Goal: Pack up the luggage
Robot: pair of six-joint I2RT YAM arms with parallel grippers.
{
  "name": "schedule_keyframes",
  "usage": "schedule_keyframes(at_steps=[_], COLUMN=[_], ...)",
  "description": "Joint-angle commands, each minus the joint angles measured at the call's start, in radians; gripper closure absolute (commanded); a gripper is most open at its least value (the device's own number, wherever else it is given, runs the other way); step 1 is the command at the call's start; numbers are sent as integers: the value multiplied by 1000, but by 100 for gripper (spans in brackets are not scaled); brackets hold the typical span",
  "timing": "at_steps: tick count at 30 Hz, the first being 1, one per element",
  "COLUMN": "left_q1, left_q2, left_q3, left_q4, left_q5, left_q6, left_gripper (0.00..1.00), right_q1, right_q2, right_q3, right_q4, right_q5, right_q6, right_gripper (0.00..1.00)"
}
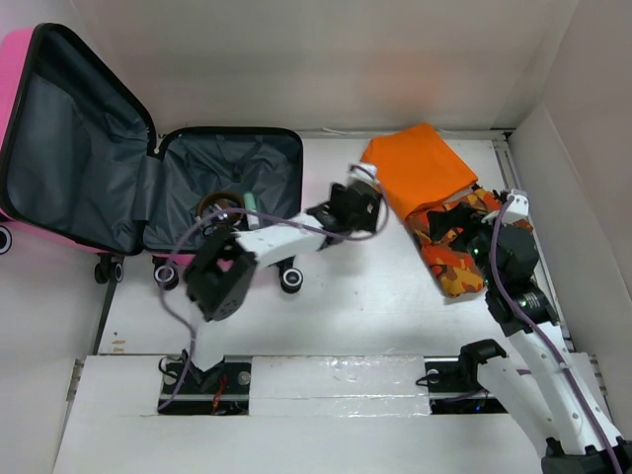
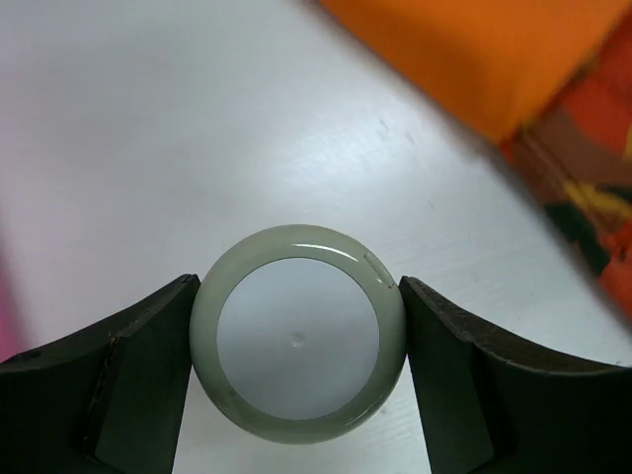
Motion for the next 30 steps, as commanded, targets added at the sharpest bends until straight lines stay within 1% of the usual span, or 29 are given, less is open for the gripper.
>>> schedule_keyframes(at_steps=[1, 3, 4, 5, 6, 7, 8, 9, 11, 12, 13, 14, 16, 19, 21, 22, 24, 25, 28, 30], left_q1=[155, 239, 337, 385, 432, 521, 560, 592, 644, 645, 645, 645, 632, 611, 611, 611, 611, 611, 611, 611], left_q2=[-299, -379, -398, -412, -421, -430, -430, -415, -345, -305, -265, -193, -148, -99, -56, -39, -7, 16, 16, 1], left_q3=[-63, -158, -189, -255, -289, -323, -347, -361, -342, -258, -207, -161, -75, 2, 42, 62, 120, 133, 120, 107], left_q4=[68, 68, 58, 67, 82, 111, 161, 176, 190, 155, 128, 110, 99, 99, 72, 38, 3, -14, -14, -2], left_q5=[-110, -139, -122, -104, -87, -20, 14, 31, 70, 70, 80, 80, 91, 82, 82, 68, 58, 45, 22, 22], left_q6=[-125, -197, -267, -301, -332, -347, -370, -379, -379, -366, -351, -335, -308, -297, -297, -297, -297, -288, -287, -287], left_gripper=[43, 39, 37, 35, 35, 35, 33, 33, 32, 32, 32, 32, 32, 31, 27, 21, 12, 10, 8, 1], right_q1=[18, 27, 28, 28, 38, 47, 47, 57, 66, 75, 75, 87, 100, 127, 138, 147, 147, 158, 158, 158], right_q2=[-6, 3, 3, 14, 14, 26, 26, 39, 48, 57, 66, 66, 75, 85, 99, 111, 111, 120, 120, 120], right_q3=[-22, -22, -31, -31, -31, -31, -31, -31, -31, -31, -31, -31, -31, -43, -43, -43, -43, -43, -43, -43], right_q4=[76, 98, 98, 98, 108, 121, 121, 130, 139, 139, 139, 139, 139, 159, 159, 159, 159, 159, 159, 159], right_q5=[-34, -59, -59, -59, -59, -72, -83, -83, -83, -83, -74, -74, -74, -43, -33, -22, -5, 4, 4, 22], right_q6=[-10, -10, -10, -10, -10, -20, -20, -20, -20, -20, -20, -20, -29, -29, -29, -29, -29, -29, -29, -29], right_gripper=[2, 2, 2, 2, 2, 2, 3, 3, 3, 3, 3, 3, 3, 3, 3, 3, 3, 3, 3, 3])
